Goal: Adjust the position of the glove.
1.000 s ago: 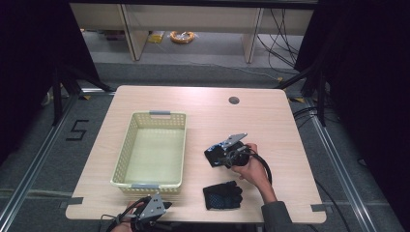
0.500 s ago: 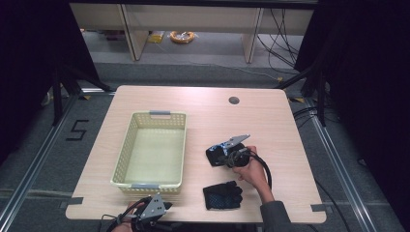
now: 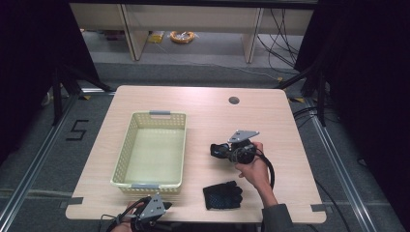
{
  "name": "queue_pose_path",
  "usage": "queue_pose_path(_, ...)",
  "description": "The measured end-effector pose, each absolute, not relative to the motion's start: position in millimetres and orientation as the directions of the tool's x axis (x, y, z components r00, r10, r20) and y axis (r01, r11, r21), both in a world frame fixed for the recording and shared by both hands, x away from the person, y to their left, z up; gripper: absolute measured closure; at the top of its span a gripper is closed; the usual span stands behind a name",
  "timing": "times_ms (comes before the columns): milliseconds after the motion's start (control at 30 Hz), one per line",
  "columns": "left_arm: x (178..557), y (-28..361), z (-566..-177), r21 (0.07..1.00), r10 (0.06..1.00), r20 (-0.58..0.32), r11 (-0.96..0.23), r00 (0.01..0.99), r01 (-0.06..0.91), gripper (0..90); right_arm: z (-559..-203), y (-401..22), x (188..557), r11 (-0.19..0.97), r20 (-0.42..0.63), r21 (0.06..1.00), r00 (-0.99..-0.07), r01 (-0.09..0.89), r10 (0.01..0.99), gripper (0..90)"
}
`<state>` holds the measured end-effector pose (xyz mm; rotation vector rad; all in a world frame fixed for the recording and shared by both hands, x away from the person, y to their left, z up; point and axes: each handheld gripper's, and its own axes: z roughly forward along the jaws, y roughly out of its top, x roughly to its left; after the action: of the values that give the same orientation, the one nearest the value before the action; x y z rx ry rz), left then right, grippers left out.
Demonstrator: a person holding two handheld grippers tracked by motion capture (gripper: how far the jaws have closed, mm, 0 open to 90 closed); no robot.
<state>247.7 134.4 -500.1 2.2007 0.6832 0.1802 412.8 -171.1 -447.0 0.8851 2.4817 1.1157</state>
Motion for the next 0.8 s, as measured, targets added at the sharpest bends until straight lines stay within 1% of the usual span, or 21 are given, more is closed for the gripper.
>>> queue_pose_path(100,247,134,-500,0.741,0.523,-0.099,-0.529,0.846,0.414,31.0,-439,-171,403,0.501,-0.004,0.765,-0.774,0.405,0.633,89.8)
queue_pose_path(133,249,136,-499,0.733,0.513,-0.067,-0.557,0.856,0.391,30.1,-434,-172,395,0.500,-0.012,0.774,-0.779,0.389,0.626,89.8)
queue_pose_path(200,249,135,-499,0.739,0.507,-0.070,-0.552,0.859,0.386,29.5,-433,-172,391,0.489,-0.003,0.779,-0.777,0.392,0.629,89.8)
queue_pose_path(300,250,136,-498,0.732,0.507,-0.051,-0.567,0.861,0.378,28.3,-430,-175,378,0.480,-0.004,0.793,-0.784,0.376,0.621,89.8)
queue_pose_path(400,248,134,-499,0.742,0.531,-0.089,-0.529,0.843,0.411,27.2,-427,-176,364,0.480,-0.002,0.795,-0.791,0.370,0.612,89.8)
queue_pose_path(533,249,135,-500,0.729,0.518,-0.064,-0.559,0.853,0.394,26.6,-427,-177,345,0.469,0.005,0.806,-0.796,0.361,0.605,89.8)
queue_pose_path(567,248,134,-500,0.742,0.519,-0.076,-0.541,0.851,0.396,26.4,-428,-177,336,0.469,0.013,0.802,-0.797,0.369,0.604,89.7)
queue_pose_path(633,248,134,-500,0.734,0.524,-0.084,-0.542,0.847,0.408,26.4,-429,-178,335,0.468,0.003,0.808,-0.797,0.358,0.605,89.8)
queue_pose_path(667,249,135,-500,0.724,0.521,-0.074,-0.559,0.850,0.405,26.3,-430,-178,331,0.466,0.007,0.807,-0.796,0.362,0.606,89.8)
queue_pose_path(733,249,135,-500,0.734,0.515,-0.067,-0.555,0.855,0.391,26.4,-431,-178,327,0.473,0.014,0.803,-0.805,0.363,0.594,89.7)
queue_pose_path(767,248,134,-501,0.731,0.528,-0.091,-0.541,0.845,0.417,26.4,-432,-178,323,0.474,0.004,0.807,-0.806,0.353,0.592,89.7)
queue_pose_path(800,248,134,-501,0.731,0.528,-0.091,-0.541,0.845,0.417,26.4,-432,-178,323,0.474,0.004,0.807,-0.806,0.353,0.592,89.7)
